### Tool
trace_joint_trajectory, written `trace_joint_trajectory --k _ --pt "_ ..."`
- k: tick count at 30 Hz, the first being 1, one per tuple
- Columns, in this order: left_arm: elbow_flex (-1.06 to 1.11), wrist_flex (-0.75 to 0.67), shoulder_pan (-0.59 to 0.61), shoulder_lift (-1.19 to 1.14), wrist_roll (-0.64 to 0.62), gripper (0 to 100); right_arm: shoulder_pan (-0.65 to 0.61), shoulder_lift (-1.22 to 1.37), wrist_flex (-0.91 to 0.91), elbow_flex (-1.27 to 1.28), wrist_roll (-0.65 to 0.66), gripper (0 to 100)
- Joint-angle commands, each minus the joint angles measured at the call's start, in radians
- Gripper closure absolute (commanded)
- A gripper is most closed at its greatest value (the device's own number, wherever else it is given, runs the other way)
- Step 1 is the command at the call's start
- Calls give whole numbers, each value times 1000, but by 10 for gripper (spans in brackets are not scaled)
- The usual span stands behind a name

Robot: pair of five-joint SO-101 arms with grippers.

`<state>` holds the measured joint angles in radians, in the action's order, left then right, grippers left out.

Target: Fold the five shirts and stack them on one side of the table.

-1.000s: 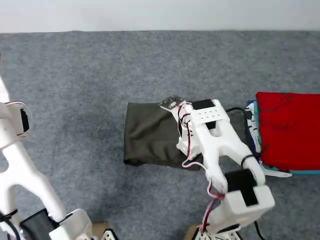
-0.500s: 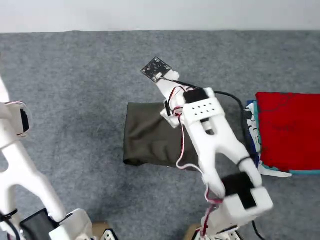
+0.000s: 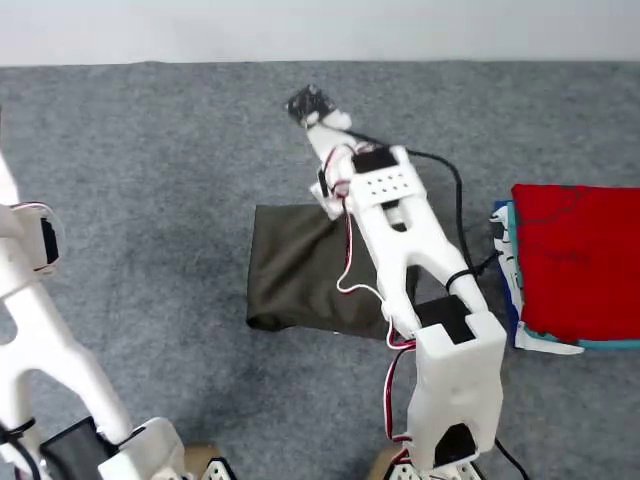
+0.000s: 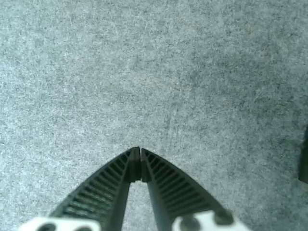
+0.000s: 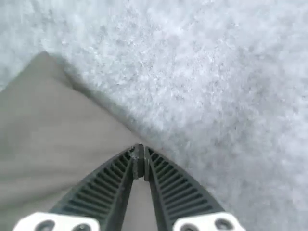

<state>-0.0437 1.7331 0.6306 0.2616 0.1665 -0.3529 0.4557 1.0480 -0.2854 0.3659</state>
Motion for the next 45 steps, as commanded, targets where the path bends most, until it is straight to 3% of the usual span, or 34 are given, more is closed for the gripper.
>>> trace_joint_trajectory --k 1,7,12,20,23,35,39,45 --pt "-2 12 0 40 9 995 24 -35 170 -155 -52 987" --pt "-2 12 0 40 11 995 114 -38 323 -173 -222 986" --pt "-2 12 0 40 11 995 185 -4 392 -169 -287 986" --pt "-2 12 -2 37 12 995 265 294 77 -215 -206 986" --pt "-2 12 -2 32 12 995 254 344 65 -305 -195 986" --pt "-2 9 -3 31 12 995 199 325 545 -597 -239 972" --pt "-1 9 -3 29 12 995 189 325 745 -697 -311 860" --pt "-1 11 -2 29 14 995 151 237 751 -585 -371 731"
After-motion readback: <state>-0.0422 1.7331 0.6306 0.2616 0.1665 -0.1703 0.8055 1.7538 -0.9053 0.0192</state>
